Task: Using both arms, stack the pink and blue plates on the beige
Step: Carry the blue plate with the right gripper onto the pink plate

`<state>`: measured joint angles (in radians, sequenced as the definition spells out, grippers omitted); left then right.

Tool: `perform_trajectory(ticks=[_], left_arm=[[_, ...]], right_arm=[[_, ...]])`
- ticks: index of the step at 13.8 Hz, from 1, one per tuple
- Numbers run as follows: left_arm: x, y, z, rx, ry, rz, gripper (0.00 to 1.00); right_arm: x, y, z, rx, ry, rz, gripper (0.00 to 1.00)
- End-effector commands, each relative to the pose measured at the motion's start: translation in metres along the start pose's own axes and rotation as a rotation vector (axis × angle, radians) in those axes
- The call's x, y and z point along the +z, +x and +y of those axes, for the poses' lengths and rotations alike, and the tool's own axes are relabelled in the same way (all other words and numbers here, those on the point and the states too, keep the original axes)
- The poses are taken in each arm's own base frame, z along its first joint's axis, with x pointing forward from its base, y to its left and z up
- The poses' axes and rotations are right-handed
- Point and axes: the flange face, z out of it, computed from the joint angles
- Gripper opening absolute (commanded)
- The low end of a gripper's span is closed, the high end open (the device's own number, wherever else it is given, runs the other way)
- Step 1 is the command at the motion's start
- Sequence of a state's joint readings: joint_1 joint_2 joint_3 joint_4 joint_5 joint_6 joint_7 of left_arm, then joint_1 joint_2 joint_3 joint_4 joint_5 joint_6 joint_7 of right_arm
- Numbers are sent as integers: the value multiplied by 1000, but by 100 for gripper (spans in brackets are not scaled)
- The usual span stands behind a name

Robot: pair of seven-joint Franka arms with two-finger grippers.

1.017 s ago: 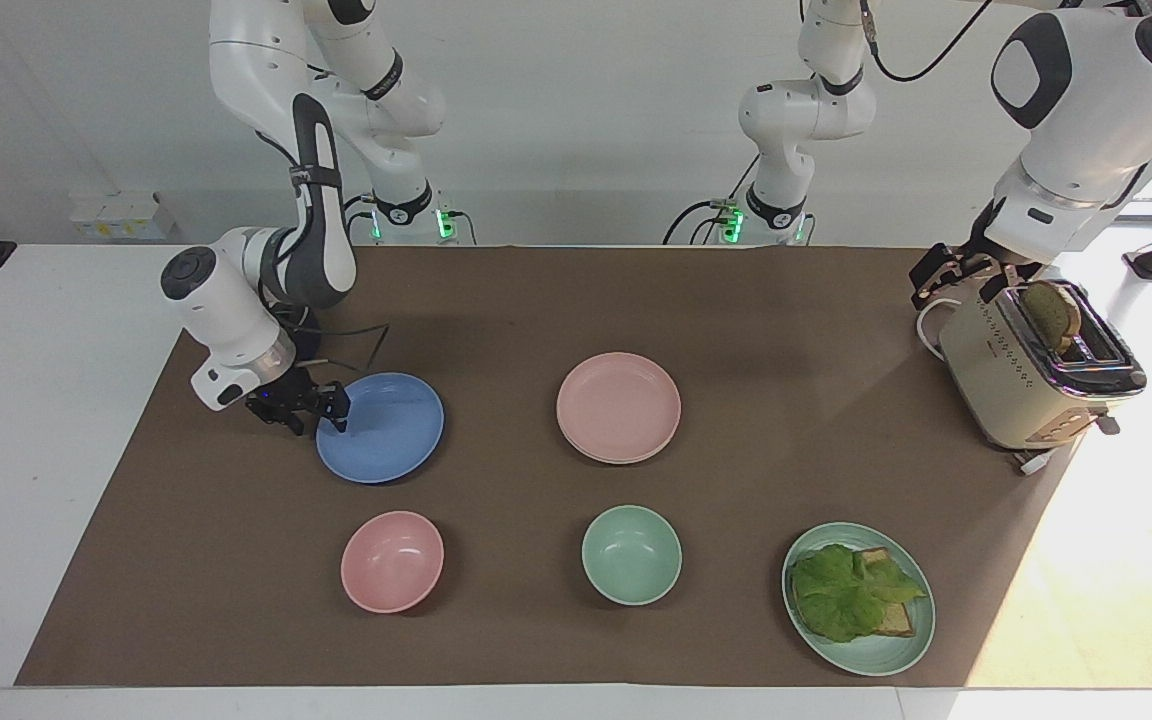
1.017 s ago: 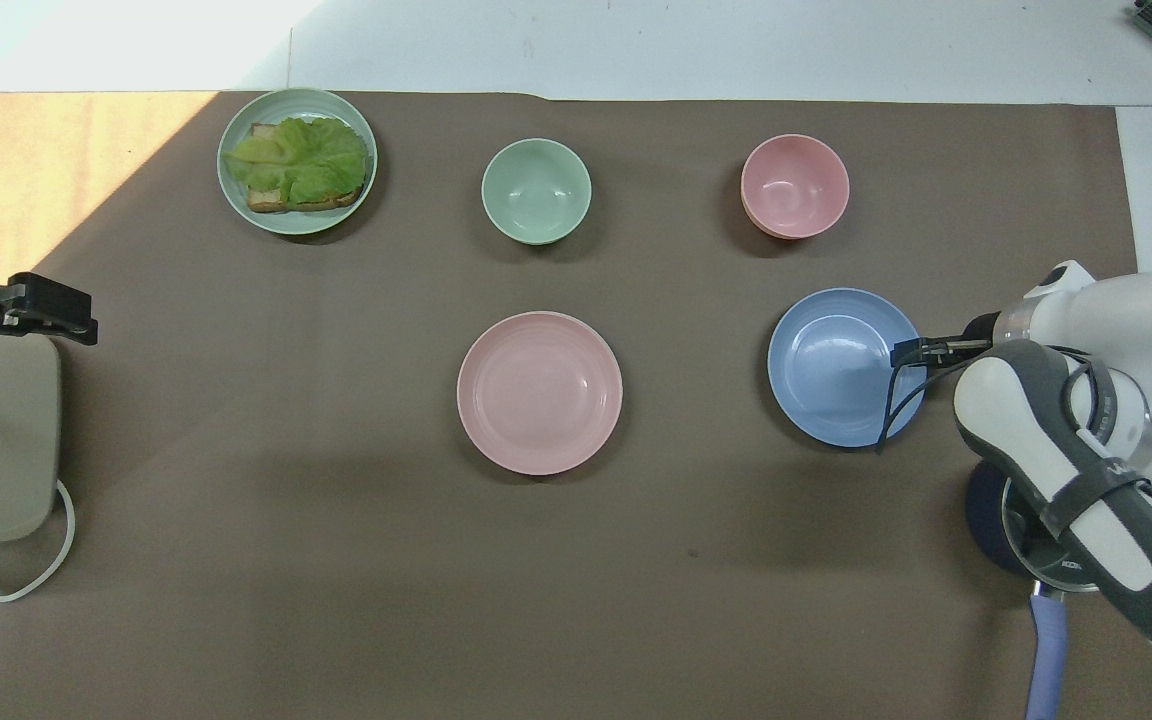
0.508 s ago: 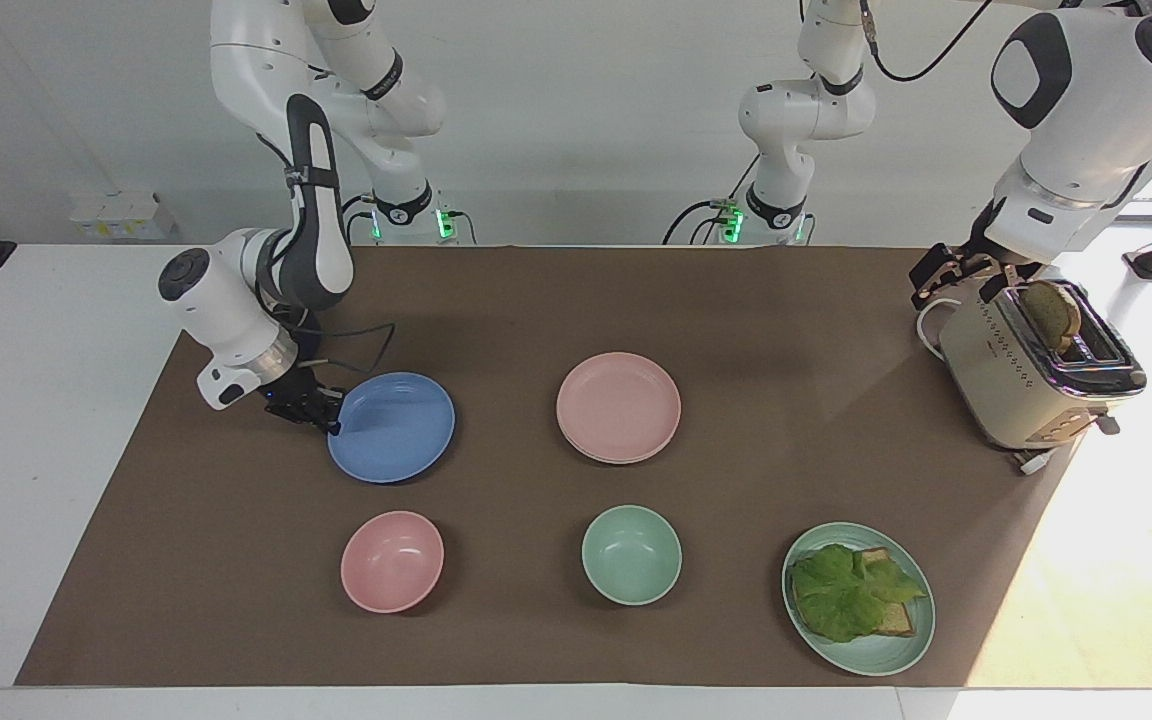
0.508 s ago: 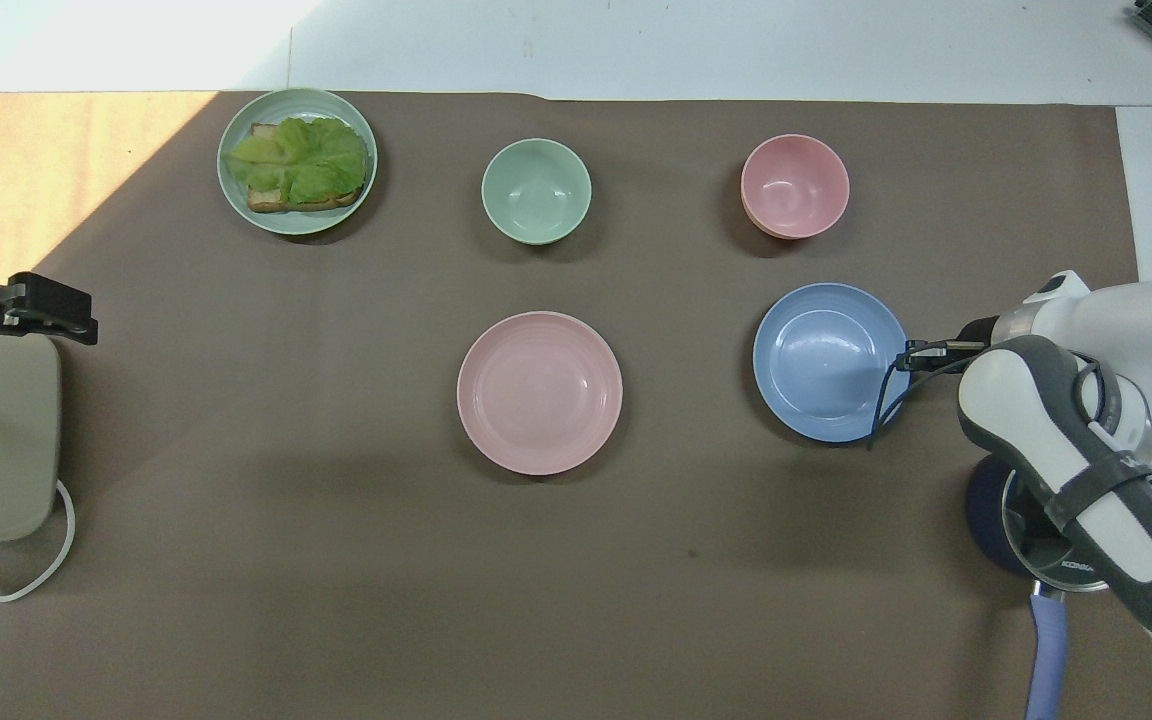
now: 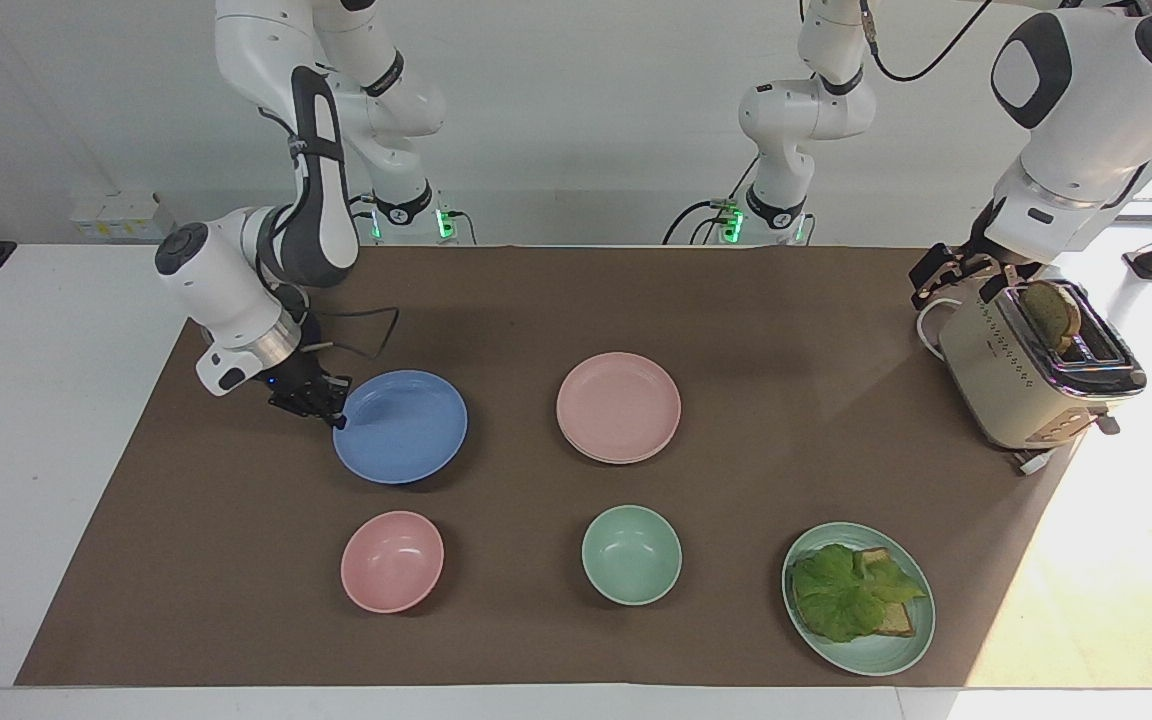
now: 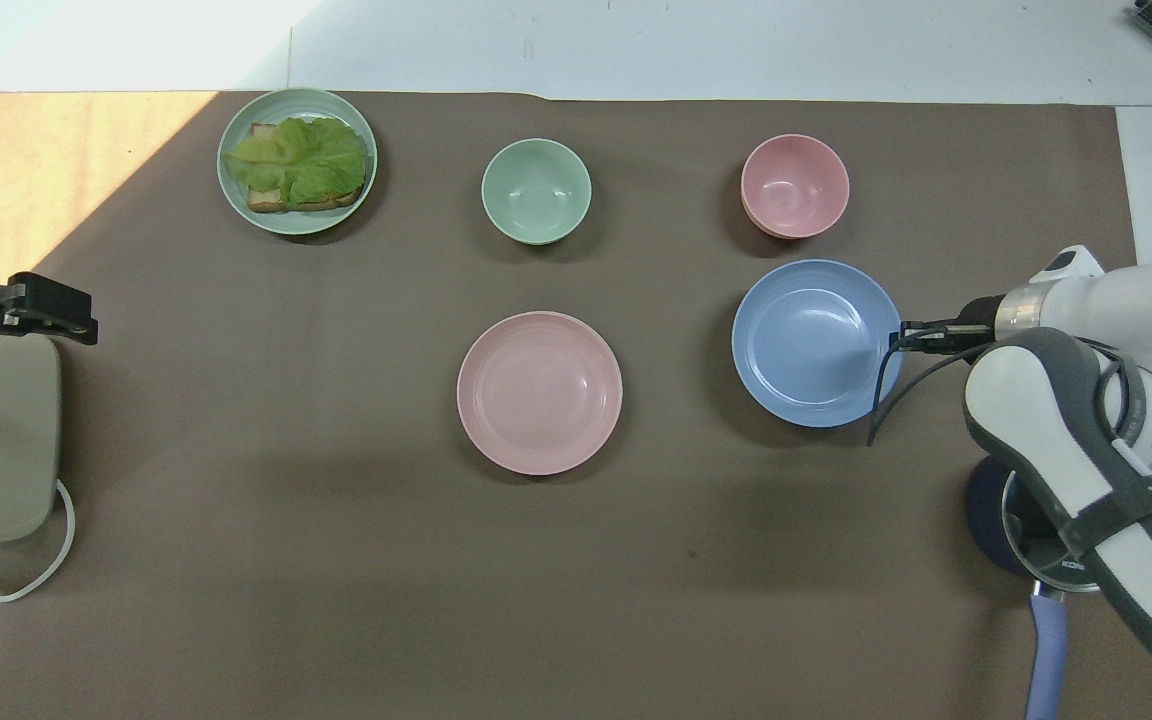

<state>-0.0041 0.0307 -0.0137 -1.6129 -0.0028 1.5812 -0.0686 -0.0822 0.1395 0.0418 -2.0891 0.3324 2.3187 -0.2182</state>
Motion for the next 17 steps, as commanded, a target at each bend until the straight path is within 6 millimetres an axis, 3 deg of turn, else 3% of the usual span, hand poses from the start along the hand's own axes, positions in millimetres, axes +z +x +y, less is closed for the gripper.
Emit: perform_trajectory(ticks=[1, 5, 9, 12, 17], left_arm=[[0, -6, 1, -9, 22, -5, 100], [0, -6, 0, -9, 22, -3, 100], [1, -7, 0, -7, 21, -7, 100], [1, -8, 0, -7, 21, -5, 100], [1, -8, 0, -7, 21, -5, 100]], right_arm=[[-23, 2, -65, 27, 40, 22, 0], [-10, -4, -158, 71, 56, 42, 0], [28, -33, -241, 54, 61, -10, 0], [46, -53, -277, 73, 59, -39, 0], [77, -67, -294, 68, 44, -71, 0]])
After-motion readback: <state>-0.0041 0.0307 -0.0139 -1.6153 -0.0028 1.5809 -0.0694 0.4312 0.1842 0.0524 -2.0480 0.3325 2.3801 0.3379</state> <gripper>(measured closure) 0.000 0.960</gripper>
